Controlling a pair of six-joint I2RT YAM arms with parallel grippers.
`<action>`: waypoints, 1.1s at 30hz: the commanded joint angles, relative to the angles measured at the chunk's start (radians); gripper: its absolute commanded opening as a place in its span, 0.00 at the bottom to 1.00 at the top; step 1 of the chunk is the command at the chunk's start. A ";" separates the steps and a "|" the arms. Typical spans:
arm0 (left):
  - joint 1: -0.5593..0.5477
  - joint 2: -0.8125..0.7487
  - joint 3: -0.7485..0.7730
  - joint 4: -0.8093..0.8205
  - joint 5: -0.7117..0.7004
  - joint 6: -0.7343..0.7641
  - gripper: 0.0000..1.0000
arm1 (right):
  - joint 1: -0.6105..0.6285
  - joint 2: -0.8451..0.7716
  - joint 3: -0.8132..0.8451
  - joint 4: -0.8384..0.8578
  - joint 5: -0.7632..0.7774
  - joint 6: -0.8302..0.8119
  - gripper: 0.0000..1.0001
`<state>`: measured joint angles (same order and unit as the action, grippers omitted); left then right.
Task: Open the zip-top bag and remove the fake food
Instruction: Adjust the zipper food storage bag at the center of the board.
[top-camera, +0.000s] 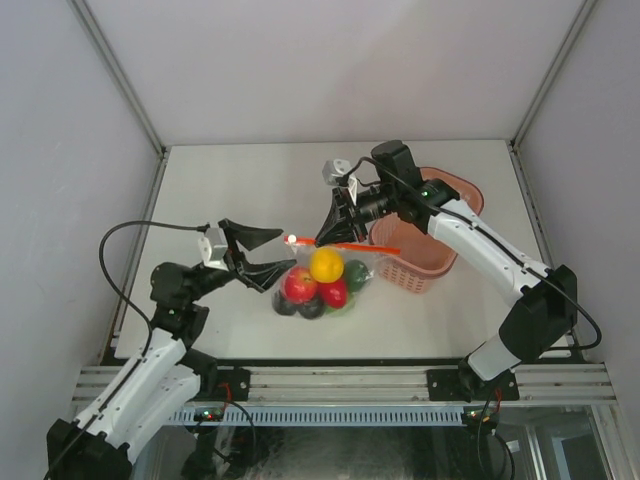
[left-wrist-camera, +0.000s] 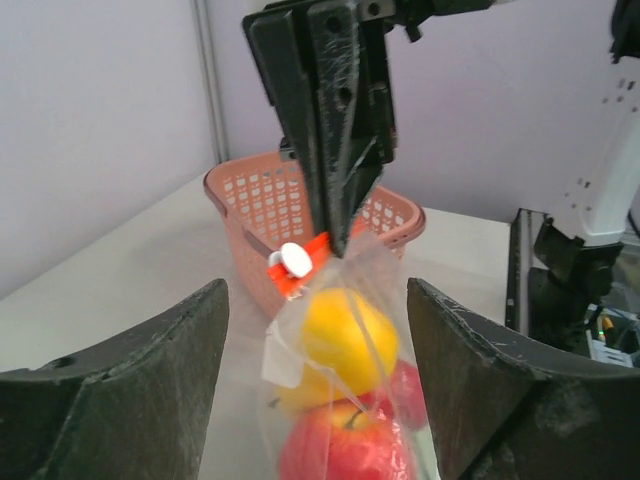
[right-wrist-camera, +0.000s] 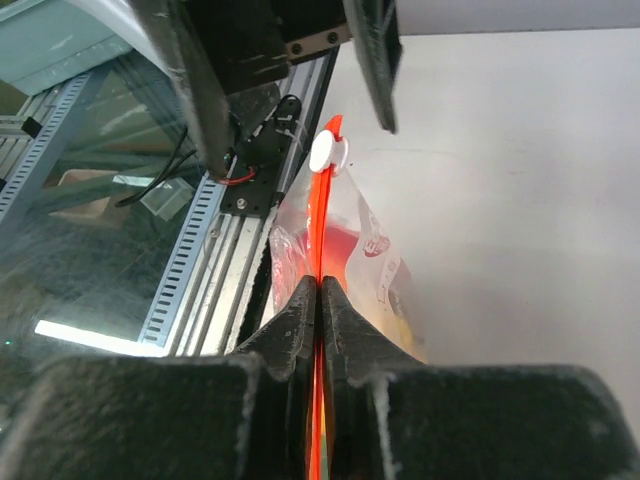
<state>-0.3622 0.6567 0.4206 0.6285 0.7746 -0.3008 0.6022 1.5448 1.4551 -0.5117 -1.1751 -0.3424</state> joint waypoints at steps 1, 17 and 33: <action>-0.006 0.056 -0.025 0.105 -0.061 0.059 0.74 | 0.008 -0.048 0.006 0.009 -0.061 -0.043 0.00; -0.081 0.331 -0.105 0.506 -0.013 -0.141 0.69 | 0.022 -0.051 0.007 -0.012 -0.052 -0.066 0.00; -0.114 0.311 -0.078 0.353 -0.048 -0.001 0.00 | 0.001 -0.063 0.004 0.054 -0.068 0.040 0.54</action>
<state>-0.4496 1.0374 0.3275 1.1080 0.7769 -0.4332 0.5930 1.5440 1.4551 -0.5457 -1.2114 -0.3729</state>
